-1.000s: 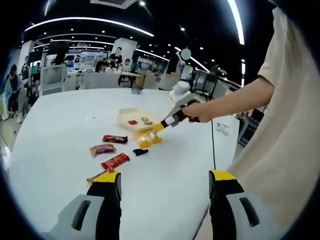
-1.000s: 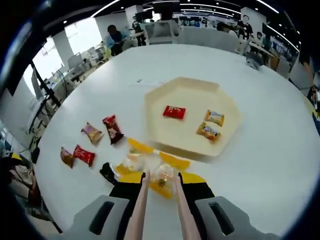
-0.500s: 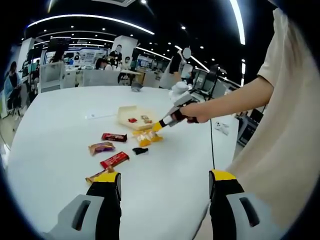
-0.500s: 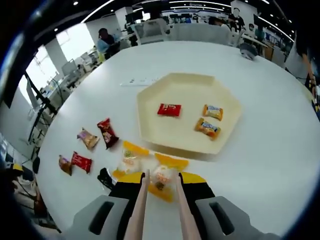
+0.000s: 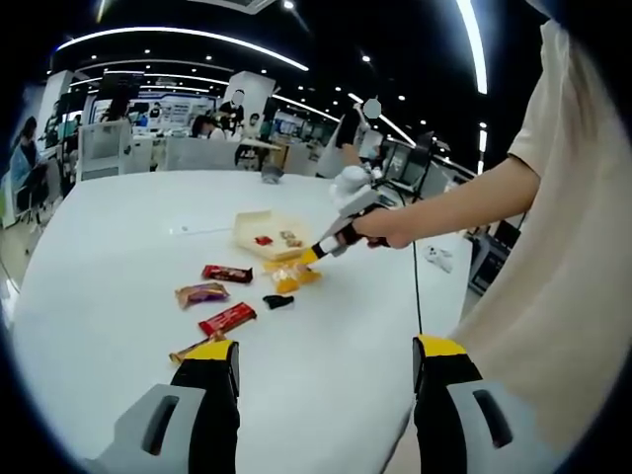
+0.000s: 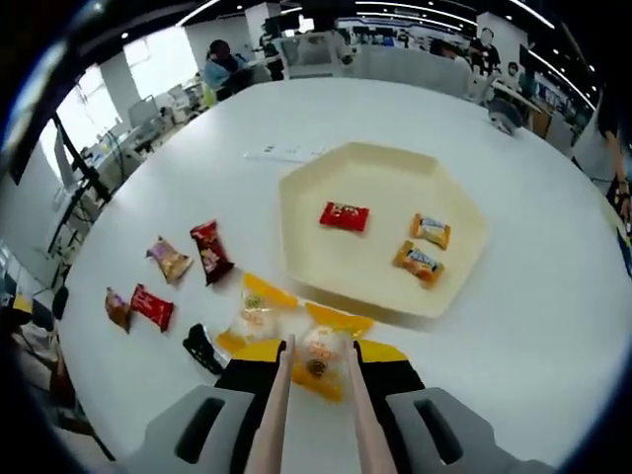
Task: Place the target food into the container with the food tongs after gripping and lifting it, then release it inside without dropping or visibly crushing the food.
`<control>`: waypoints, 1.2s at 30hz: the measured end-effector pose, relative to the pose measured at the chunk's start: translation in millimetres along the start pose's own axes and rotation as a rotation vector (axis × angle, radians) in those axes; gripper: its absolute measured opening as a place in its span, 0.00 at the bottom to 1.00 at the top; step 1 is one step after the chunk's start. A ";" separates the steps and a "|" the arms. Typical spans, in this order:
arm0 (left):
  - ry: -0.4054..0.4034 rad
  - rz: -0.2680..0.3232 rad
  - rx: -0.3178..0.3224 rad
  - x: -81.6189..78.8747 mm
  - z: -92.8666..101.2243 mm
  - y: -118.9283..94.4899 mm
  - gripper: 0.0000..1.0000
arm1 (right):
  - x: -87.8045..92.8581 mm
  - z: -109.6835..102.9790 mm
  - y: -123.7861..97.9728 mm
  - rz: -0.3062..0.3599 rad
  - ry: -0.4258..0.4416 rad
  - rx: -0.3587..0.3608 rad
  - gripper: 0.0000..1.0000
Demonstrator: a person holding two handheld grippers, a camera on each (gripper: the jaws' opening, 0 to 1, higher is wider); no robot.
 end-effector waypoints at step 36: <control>0.001 -0.011 0.000 2.6 -0.4 0.2 0.71 | 0.9 0.8 4.2 -0.007 -0.075 0.005 0.23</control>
Point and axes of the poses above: the point that each gripper's makers call its tool centre point, and the gripper's own axes: y roughly forward along the fingers, z roughly to its right, x roughly out of its underside, the point moved 10 cm from there along -y, roughly backward along the fingers, and after that the axes turned 4 degrees about -y, right-handed, at the moved point
